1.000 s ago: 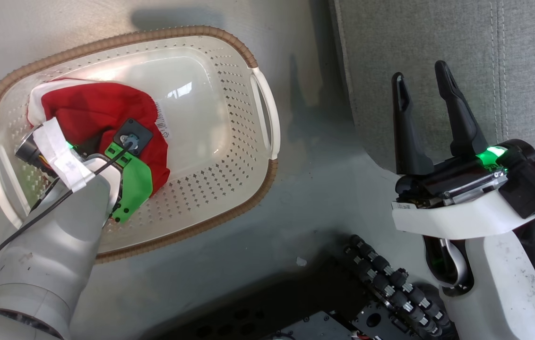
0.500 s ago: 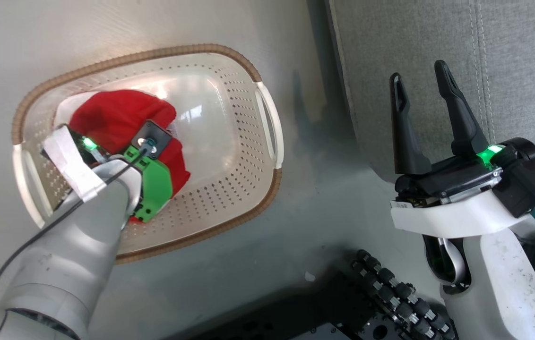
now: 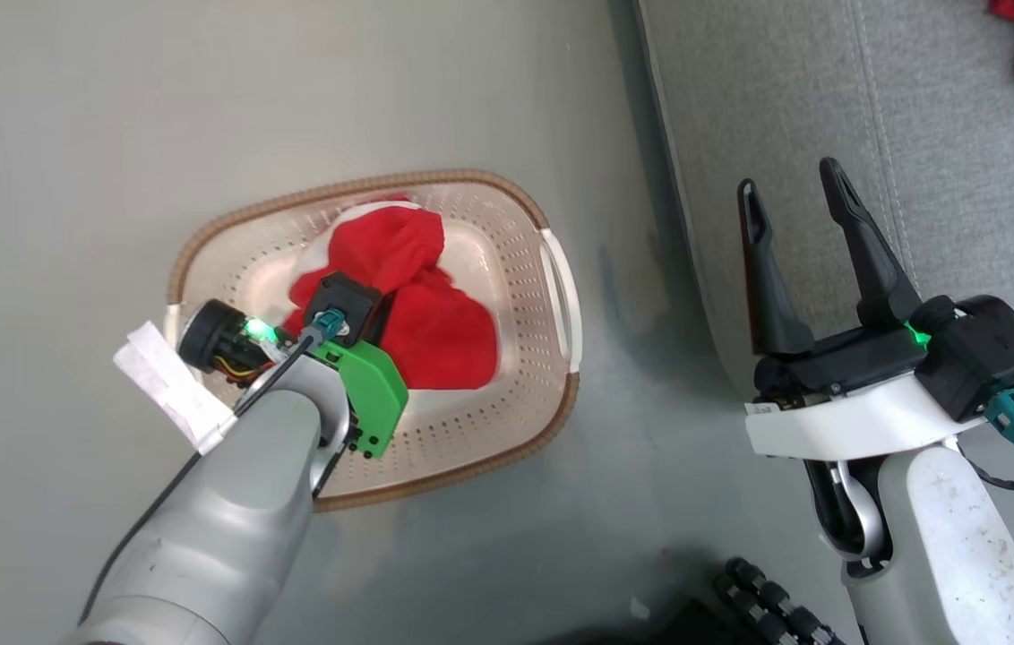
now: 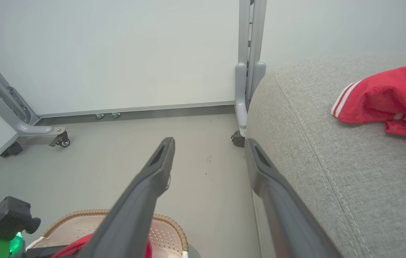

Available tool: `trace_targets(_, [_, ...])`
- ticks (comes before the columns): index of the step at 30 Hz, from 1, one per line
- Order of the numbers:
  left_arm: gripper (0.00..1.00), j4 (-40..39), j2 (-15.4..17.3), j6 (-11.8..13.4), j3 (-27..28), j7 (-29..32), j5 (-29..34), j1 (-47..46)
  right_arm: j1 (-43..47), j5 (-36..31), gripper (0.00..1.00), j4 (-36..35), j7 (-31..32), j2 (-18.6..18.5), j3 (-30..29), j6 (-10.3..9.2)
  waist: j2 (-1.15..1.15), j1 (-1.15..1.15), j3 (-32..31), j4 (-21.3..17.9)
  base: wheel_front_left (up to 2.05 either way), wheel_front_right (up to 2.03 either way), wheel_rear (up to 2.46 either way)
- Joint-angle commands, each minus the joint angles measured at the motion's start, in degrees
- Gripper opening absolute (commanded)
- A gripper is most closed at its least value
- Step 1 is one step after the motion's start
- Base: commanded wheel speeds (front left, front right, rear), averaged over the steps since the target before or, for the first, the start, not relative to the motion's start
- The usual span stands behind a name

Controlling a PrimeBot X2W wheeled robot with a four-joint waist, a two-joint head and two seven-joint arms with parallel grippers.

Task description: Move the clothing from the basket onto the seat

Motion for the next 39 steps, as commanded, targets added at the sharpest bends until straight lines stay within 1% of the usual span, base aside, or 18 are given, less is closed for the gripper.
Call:
trace_targets(1, [0.00, -1.48, -0.52, -0.15, 0.22, -0.38, -1.24, 1.51, 1.14, -0.40, 1.00, -0.05, 0.60, -0.21, -0.40, 0.00, 0.00, 0.00, -6.90, 4.42, 0.00, 0.00, 0.00])
trace_targets(6, [0.00, -7.64, 0.20, -0.16, 2.01, -0.51, -5.48, 4.59, 2.88, -0.70, 1.00, -0.48, 2.08, -0.21, -1.14, 0.00, 0.00, 0.00, -11.01, 6.00, 0.00, 0.00, 0.00])
trace_targets(12, [0.00, -19.26, 3.31, -0.06, 5.46, -0.55, -7.77, 9.47, 5.03, -0.62, 1.00, -1.03, 3.79, -0.20, -1.65, 0.00, 0.00, 0.00, -15.37, 7.32, 0.00, 0.00, 0.00])
trace_targets(20, [0.00, -37.61, 7.34, 2.64, 11.20, -0.51, -9.63, 15.98, 7.62, -0.37, 1.00, -1.50, 5.59, -0.20, -2.18, 0.00, 0.00, 0.00, -20.23, 8.83, 0.00, 0.00, 0.00])
trace_targets(27, [0.00, -53.21, 8.96, 5.65, 15.88, -0.50, -10.68, 20.56, 9.82, 0.04, 1.00, -1.74, 7.11, -0.19, -2.67, 0.00, 0.00, 0.00, -24.31, 10.16, 0.00, 0.00, 0.00])
trace_targets(32, [0.00, -61.32, 9.96, 7.68, 17.58, -0.51, -10.24, 24.10, 11.37, -0.47, 1.00, -1.90, 8.29, -0.20, -2.41, 0.00, 0.00, 0.00, -27.33, 10.50, 0.00, 0.00, 0.00])
trace_targets(39, [0.00, -68.68, 11.72, 10.16, 17.30, 0.58, -9.28, 29.80, 13.97, -0.12, 1.00, -1.97, 9.65, -0.20, -1.30, 0.00, 0.00, 0.00, -31.20, 10.39, 0.00, 0.00, 0.00])
